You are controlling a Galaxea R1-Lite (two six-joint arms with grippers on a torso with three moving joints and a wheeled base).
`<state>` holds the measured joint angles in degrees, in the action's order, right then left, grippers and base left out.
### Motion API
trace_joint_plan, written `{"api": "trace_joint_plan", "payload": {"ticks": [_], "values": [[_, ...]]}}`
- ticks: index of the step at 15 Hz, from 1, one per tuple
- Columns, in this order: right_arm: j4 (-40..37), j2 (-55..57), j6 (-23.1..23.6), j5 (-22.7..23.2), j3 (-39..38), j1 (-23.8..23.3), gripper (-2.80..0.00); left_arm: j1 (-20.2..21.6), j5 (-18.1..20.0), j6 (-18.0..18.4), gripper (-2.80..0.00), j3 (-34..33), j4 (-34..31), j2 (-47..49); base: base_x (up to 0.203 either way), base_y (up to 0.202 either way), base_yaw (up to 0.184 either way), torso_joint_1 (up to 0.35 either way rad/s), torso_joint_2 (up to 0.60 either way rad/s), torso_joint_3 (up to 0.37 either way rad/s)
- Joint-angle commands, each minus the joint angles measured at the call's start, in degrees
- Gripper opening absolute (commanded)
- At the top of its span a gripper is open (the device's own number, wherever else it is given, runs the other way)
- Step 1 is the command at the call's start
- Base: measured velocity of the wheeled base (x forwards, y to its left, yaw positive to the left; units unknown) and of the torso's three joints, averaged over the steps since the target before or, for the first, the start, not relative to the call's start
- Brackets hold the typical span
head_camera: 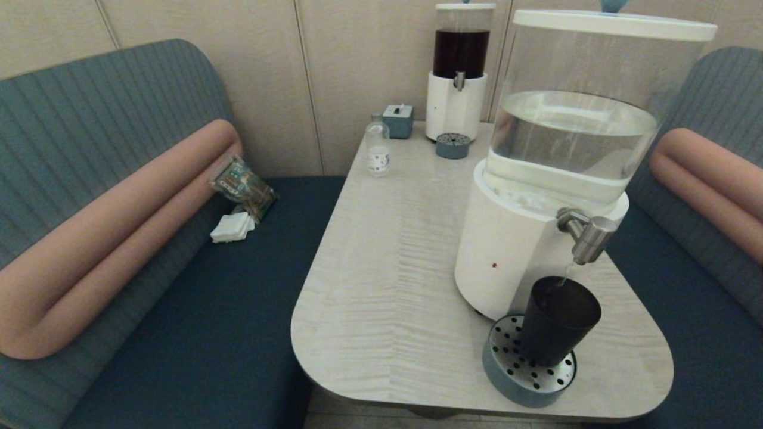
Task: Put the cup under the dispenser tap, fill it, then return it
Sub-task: Turn off the faucet
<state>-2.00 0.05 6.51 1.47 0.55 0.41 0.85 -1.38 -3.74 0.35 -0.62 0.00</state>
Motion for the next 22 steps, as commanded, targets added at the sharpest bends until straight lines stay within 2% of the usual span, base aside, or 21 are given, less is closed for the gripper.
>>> {"api": "trace_joint_plan", "payload": {"ticks": [1,7,18,22], "values": [[-0.28,0.04,-1.42,-0.33,0.15,0.03,-2.80,0.03,-0.03,-0.04,-2.80,0.00,0.01,0.09,0.000,0.000,0.000,0.000,0.00,0.000],[-0.03,-0.14,-3.50,-0.41,0.06,0.03,-2.80,0.03,-0.03,-0.04,-2.80,0.00,0.01,0.09,0.000,0.000,0.000,0.000,0.00,0.000],[-0.11,-0.14,-3.52,-0.41,0.06,0.03,-2.80,0.03,-0.21,1.10,-2.80,0.09,-0.26,0.09,0.000,0.000,0.000,0.000,0.00,0.000],[-0.02,-0.14,-3.52,-0.41,0.06,0.03,-2.80,0.03,1.47,0.34,-2.80,3.71,-0.49,0.01,0.000,0.000,0.000,0.000,0.00,0.000]]}}
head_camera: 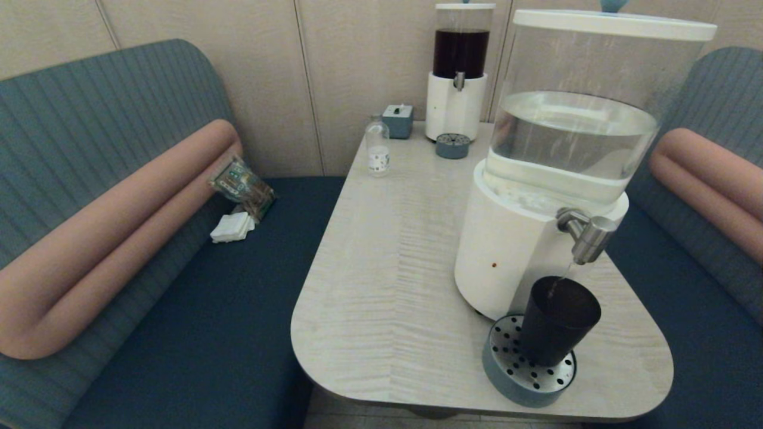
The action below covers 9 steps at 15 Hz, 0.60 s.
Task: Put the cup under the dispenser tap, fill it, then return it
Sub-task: Turn off the faucet
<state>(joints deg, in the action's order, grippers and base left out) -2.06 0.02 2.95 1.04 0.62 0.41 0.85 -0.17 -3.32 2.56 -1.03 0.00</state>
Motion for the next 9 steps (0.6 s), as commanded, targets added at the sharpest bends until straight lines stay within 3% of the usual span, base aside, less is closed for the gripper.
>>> {"api": "trace_joint_plan", "payload": {"ticks": [1,2,5,9], "values": [[-0.03,-0.09,0.04,0.02,-0.01,0.02,-2.80,0.00,1.65,-0.26,-2.80,4.81,-0.63,0.19,0.000,0.000,0.000,0.000,0.00,0.000],[0.04,-0.11,0.04,0.02,-0.01,0.02,-2.80,-0.03,3.68,-0.41,-2.80,8.75,-1.50,0.72,0.000,0.000,0.000,0.000,0.00,0.000],[-0.05,-0.11,0.04,0.02,-0.01,0.02,-2.80,-0.19,14.38,-1.97,-2.80,20.37,-5.97,7.30,0.000,0.000,0.000,0.000,0.00,0.000],[-0.05,-0.11,0.04,0.02,-0.01,0.02,-2.80,-0.23,18.00,-4.77,-2.80,29.81,-2.17,24.20,0.000,0.000,0.000,0.000,0.00,0.000]]}}
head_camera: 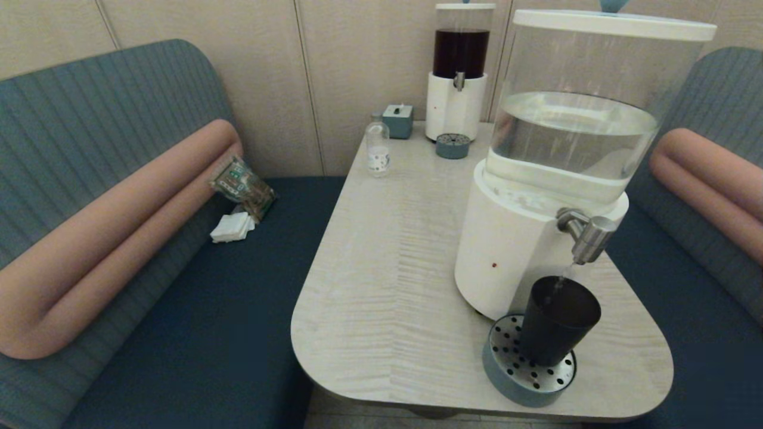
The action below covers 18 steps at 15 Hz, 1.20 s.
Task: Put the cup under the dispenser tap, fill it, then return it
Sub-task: Turn off the faucet
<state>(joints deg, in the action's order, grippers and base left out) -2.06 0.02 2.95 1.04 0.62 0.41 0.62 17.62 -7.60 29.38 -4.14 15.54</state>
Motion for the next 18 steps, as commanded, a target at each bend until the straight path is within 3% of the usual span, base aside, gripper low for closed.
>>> {"api": "trace_joint_plan", "payload": {"ticks": [1,5,8,9,11,12,14,18], "values": [[0.00,-0.11,0.04,0.02,-0.01,0.02,-2.80,0.00,0.52,-1.43,-2.80,6.37,2.40,13.29,0.000,0.000,0.000,0.000,0.00,0.000],[-0.05,-0.11,0.04,0.02,-0.01,0.02,-2.80,-0.11,3.05,-2.91,-2.80,18.28,5.22,31.61,0.000,0.000,0.000,0.000,0.00,0.000],[-0.04,-0.11,0.04,0.02,-0.01,0.02,-2.80,-1.58,6.78,-4.39,-2.80,27.32,11.26,46.05,0.000,0.000,0.000,0.000,0.00,0.000],[-0.04,-0.11,0.04,0.02,-0.01,0.02,-2.80,-2.52,9.92,-5.02,-2.80,29.05,13.93,50.06,0.000,0.000,0.000,0.000,0.00,0.000],[-0.05,-0.11,0.04,0.02,-0.01,0.02,-2.80,-6.65,22.62,-6.31,-2.80,33.02,17.27,56.28,0.000,0.000,0.000,0.000,0.00,0.000],[-0.05,-0.11,0.04,0.02,-0.01,0.02,-2.80,-9.66,24.95,-6.67,-2.80,35.73,16.30,58.44,0.000,0.000,0.000,0.000,0.00,0.000],[-0.05,-0.11,0.04,0.02,-0.01,0.02,-2.80,-15.27,25.98,-7.18,-2.80,41.28,8.39,60.63,0.000,0.000,0.000,0.000,0.00,0.000],[-0.05,-0.11,0.04,0.02,-0.01,0.02,-2.80,-22.81,24.15,-6.44,-2.80,57.71,-21.60,64.21,0.000,0.000,0.000,0.000,0.00,0.000]]}}
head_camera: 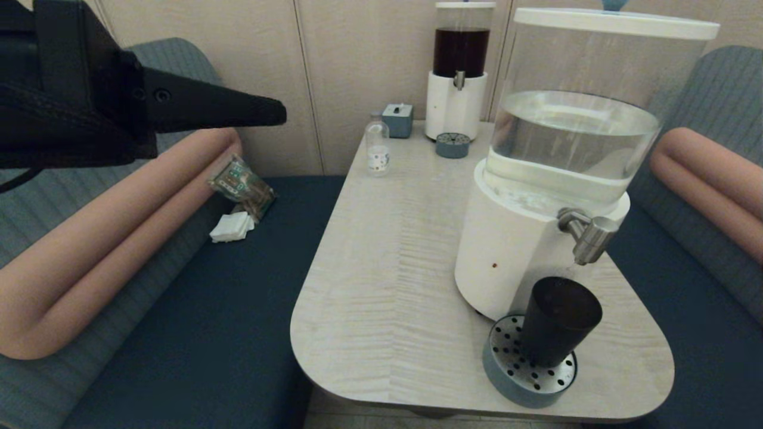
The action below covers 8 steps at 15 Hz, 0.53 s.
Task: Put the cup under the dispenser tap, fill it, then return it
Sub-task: Turn off the faucet
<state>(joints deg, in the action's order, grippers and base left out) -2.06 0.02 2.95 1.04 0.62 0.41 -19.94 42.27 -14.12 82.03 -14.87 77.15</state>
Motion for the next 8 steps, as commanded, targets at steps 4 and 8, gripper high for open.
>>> {"api": "trace_joint_plan", "payload": {"ticks": [4,8], "values": [[-0.05,-0.11,0.04,0.02,-0.01,0.02,-2.80,-12.33,-14.92,9.31,-2.80,12.28,-25.78,9.93,0.000,0.000,0.000,0.000,0.00,0.000],[-0.05,-0.11,0.04,0.02,-0.01,0.02,-2.80,-18.66,-23.28,19.69,-2.80,15.10,-27.27,16.19,0.000,0.000,0.000,0.000,0.00,0.000]]}}
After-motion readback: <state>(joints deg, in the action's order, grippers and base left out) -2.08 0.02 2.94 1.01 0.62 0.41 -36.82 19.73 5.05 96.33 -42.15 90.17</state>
